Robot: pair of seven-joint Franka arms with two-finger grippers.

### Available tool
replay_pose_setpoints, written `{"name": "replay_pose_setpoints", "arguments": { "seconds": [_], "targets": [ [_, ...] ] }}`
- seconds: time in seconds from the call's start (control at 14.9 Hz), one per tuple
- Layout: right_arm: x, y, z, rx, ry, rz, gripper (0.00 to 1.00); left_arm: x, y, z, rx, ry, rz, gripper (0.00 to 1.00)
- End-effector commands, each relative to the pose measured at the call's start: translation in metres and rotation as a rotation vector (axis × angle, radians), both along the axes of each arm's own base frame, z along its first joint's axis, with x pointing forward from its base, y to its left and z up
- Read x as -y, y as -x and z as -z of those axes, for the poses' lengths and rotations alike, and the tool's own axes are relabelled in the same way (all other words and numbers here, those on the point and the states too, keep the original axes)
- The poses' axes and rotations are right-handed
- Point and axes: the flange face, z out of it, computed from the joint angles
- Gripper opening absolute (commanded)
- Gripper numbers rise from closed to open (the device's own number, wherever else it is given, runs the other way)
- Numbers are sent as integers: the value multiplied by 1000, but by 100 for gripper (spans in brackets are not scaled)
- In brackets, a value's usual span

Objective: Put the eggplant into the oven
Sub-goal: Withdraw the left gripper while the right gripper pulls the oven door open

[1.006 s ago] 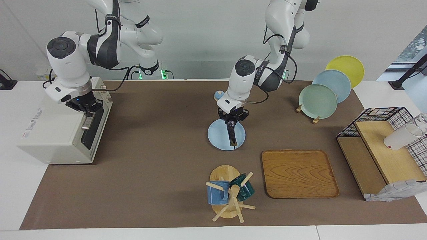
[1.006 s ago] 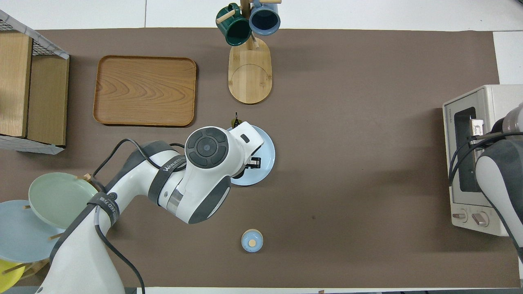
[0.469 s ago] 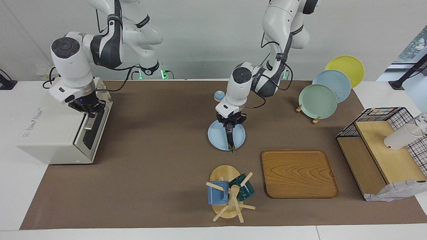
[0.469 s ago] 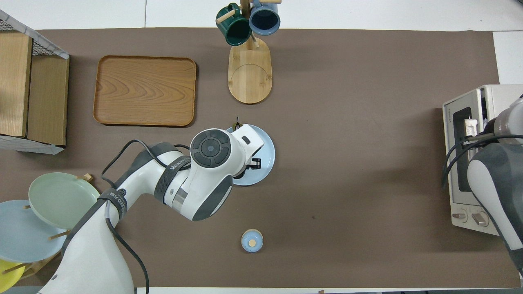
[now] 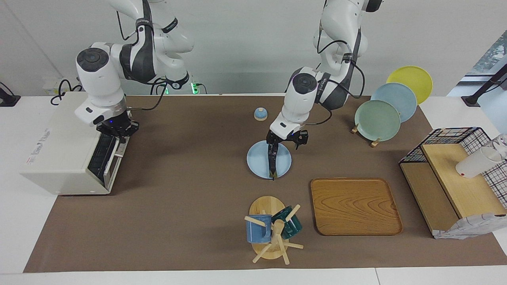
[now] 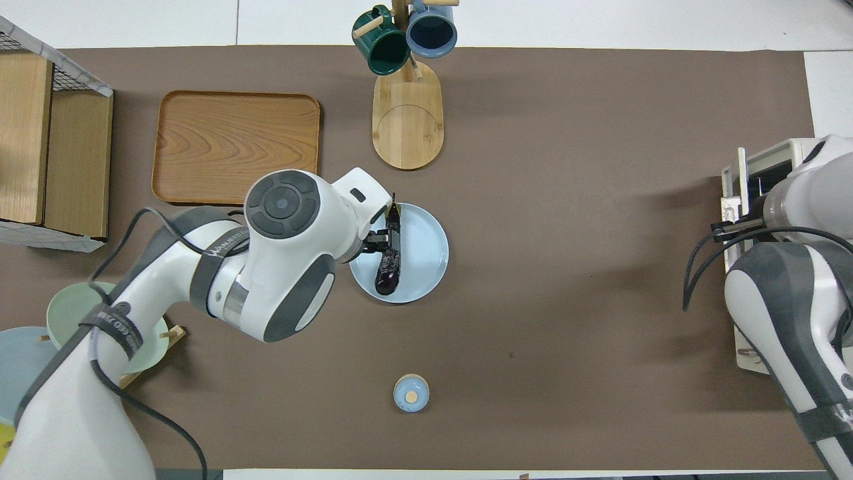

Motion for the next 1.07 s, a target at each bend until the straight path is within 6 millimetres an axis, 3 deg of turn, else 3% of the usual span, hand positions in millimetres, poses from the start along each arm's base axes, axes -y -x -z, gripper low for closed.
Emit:
{"name": "replay_pose_setpoints", "arguments": {
  "seconds": [0.0,0.27,0.47,0.67,0.8,1.01],
  "targets": [
    [-5,-18,46,32,-16,31,0,-41,-19,-41,-7,6,-40,100],
    [-44,-15,65,79,-33,20,0,-125,-61,-86,-36,-7,-17,100],
    [-45,-13,78,93,-41,18,0,-177,-73,-114,-21,-5,-27,100],
    [-47,-12,92,73,-42,43,0,-200,-63,-134,-31,-29,-16,100],
    [-49,-7,99,60,-46,58,0,-205,-52,-145,-29,-46,3,100],
    [-50,-4,112,41,-110,121,0,-206,-38,-144,-60,-59,6,100]
  ]
}}
